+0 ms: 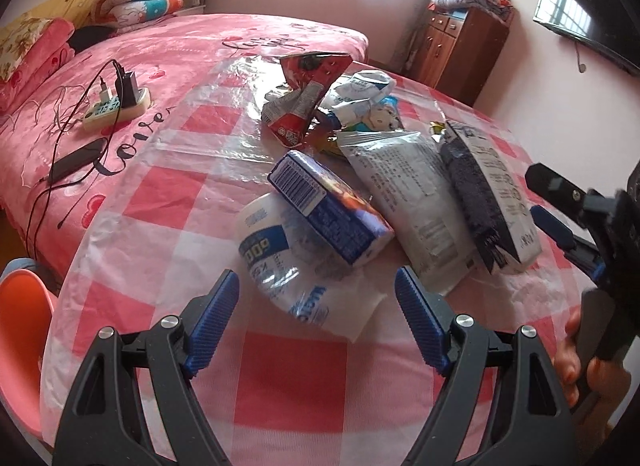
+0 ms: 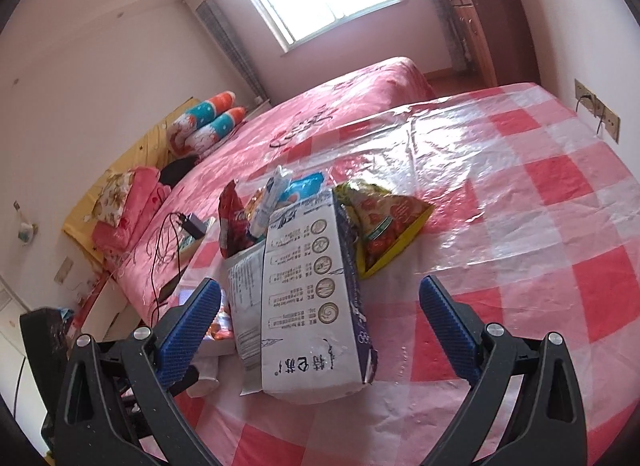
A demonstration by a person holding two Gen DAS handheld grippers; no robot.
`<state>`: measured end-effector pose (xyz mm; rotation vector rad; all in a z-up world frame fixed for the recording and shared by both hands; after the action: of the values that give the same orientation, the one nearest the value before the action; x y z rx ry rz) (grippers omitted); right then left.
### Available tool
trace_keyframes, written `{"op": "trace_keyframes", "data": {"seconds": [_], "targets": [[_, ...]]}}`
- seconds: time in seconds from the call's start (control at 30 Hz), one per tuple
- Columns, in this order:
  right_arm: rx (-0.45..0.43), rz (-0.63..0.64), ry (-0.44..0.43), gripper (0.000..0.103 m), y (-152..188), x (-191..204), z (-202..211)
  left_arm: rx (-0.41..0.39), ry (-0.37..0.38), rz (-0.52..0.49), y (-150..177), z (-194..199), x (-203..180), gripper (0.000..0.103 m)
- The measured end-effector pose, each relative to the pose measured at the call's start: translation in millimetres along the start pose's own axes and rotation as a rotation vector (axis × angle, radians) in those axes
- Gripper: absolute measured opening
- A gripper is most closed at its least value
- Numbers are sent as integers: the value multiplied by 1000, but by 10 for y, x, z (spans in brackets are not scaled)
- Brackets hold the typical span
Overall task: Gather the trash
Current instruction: 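Move both tools back to the table toward the remaining trash, then grasp the white yogurt bottle with the left tool while the right tool grasps the white carton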
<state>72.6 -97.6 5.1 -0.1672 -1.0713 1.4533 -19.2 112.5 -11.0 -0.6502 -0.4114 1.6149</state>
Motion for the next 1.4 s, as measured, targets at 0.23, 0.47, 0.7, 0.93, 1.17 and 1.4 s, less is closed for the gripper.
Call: {"op": "trace_keyframes", "data": {"seconds": [0.23,0.47,0.7,0.93,1.17,1.4], "targets": [[27,-3,-19,98,-19,-2,-90,25,-40,-7,-33,-153,-6,81],[33,9,-10,97,-44,-15,-132,20,-73,-32,-63,-194,-11,81],[30,36,5,97,-43,26,-125,33,-143,-60,-14,-171,175,78],[33,55,16,97,-32,54,-151,26,-146,-6,11,-67,414,77],[33,64,28,97,-27,68,-175,39,-165,-44,3,-93,448,77],[36,88,35,97,-7,103,-200,28,-206,-108,-61,-131,455,77]]}}
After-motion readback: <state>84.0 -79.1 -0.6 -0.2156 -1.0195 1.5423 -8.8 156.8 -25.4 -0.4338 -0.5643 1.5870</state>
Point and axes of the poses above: each gripper's, at about its wrist camera, not at the fingertips, and z roughly against the way its jaws point, x to its left, y to its underside, the point moved 4 cm from there along -z, roughly the way its jaws point
